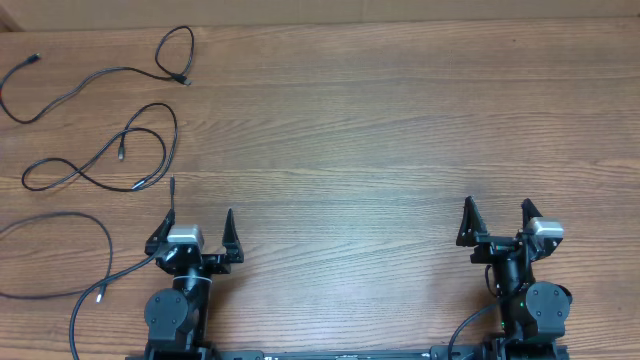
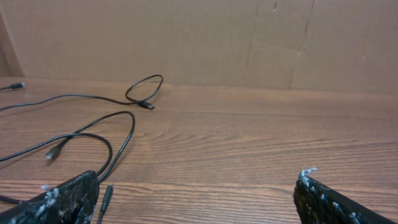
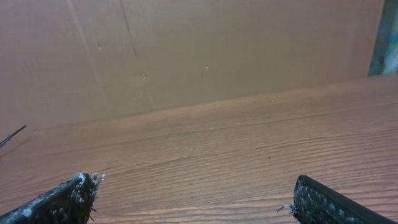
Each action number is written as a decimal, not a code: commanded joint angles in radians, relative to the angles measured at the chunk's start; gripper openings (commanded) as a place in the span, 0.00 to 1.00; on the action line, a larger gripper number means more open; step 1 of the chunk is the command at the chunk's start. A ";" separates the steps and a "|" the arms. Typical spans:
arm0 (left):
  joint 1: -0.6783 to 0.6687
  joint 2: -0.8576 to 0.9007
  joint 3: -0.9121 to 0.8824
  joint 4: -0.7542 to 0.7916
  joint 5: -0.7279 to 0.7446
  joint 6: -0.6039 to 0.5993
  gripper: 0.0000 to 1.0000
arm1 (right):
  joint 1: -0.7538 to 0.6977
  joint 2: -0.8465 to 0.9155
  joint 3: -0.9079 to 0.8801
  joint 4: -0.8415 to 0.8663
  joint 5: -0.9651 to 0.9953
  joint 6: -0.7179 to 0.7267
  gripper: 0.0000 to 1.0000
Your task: Untangle cables
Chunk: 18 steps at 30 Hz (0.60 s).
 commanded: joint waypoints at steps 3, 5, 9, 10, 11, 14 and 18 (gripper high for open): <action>0.003 -0.010 -0.005 0.000 -0.011 0.071 1.00 | -0.002 -0.010 -0.011 0.005 0.009 -0.004 1.00; 0.003 -0.010 -0.005 0.000 -0.006 0.082 1.00 | -0.002 -0.010 -0.011 0.005 0.009 -0.005 1.00; 0.003 -0.010 -0.005 0.004 0.000 0.091 1.00 | -0.002 -0.010 -0.011 0.005 0.009 -0.005 1.00; 0.003 -0.010 -0.005 0.003 0.000 0.091 1.00 | -0.002 -0.010 -0.011 0.005 0.009 -0.004 1.00; 0.003 -0.010 -0.005 0.003 0.000 0.091 0.99 | -0.002 -0.010 -0.011 0.005 0.009 -0.004 1.00; 0.003 -0.010 -0.005 0.003 0.000 0.091 0.99 | -0.002 -0.010 -0.011 0.005 0.009 -0.004 1.00; 0.003 -0.010 -0.004 0.003 0.000 0.091 1.00 | -0.002 -0.010 -0.011 0.005 0.009 -0.005 1.00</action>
